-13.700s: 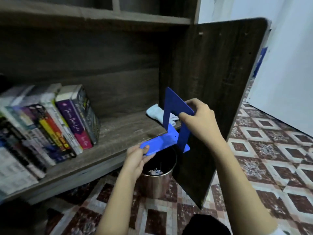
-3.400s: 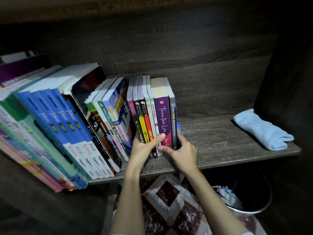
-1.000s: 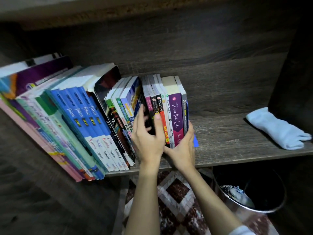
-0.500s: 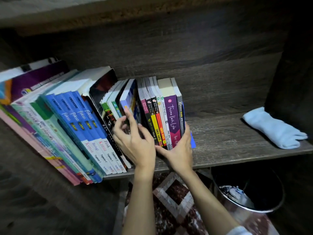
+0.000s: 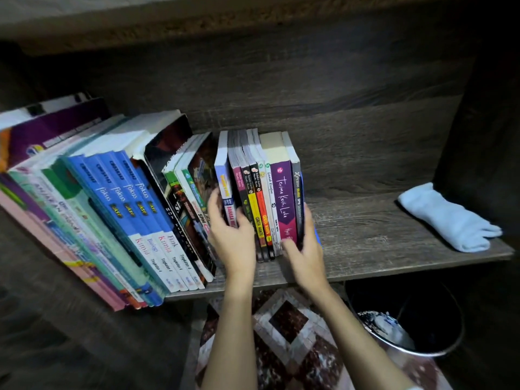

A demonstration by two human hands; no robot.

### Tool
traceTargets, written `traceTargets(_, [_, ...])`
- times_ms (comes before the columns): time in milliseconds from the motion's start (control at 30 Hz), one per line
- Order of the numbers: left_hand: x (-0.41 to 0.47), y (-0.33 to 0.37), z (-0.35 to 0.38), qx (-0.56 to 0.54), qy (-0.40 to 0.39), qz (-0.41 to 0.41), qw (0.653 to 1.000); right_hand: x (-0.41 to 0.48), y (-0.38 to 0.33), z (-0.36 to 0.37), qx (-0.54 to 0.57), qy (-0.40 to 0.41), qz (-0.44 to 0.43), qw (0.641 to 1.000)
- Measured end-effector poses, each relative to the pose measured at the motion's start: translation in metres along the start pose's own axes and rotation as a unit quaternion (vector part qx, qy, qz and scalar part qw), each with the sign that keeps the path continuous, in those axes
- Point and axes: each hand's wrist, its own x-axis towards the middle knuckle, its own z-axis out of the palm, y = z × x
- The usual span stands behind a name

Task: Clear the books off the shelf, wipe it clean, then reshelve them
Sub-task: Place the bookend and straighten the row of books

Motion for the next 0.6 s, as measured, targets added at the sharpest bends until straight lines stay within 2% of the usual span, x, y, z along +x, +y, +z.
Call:
traceTargets(133, [0.008, -0.004, -0.001, 0.044, -0.073, -0.106, 0.991, 0.009, 0.011, -0.012, -0.101, 0.026, -0.001, 0.995])
traceTargets(267, [0.012, -0.005, 0.004, 0.049, -0.064, -0.199, 0.977, 0.015, 0.014, -0.016, -0.208, -0.001, 0.016, 0.978])
traceTargets(367, [0.009, -0.007, 0.007, 0.017, -0.051, -0.209, 0.977, 0.015, 0.009, -0.022, -0.211, -0.03, -0.01, 0.977])
traceTargets(467, [0.011, -0.011, 0.008, -0.005, -0.051, -0.207, 0.977, 0.02, 0.007, -0.026, -0.181, -0.042, -0.005, 0.983])
traceTargets(600, [0.011, -0.009, 0.006, -0.01, -0.067, -0.201, 0.977, 0.021, 0.001, -0.025, -0.198, -0.049, -0.008, 0.979])
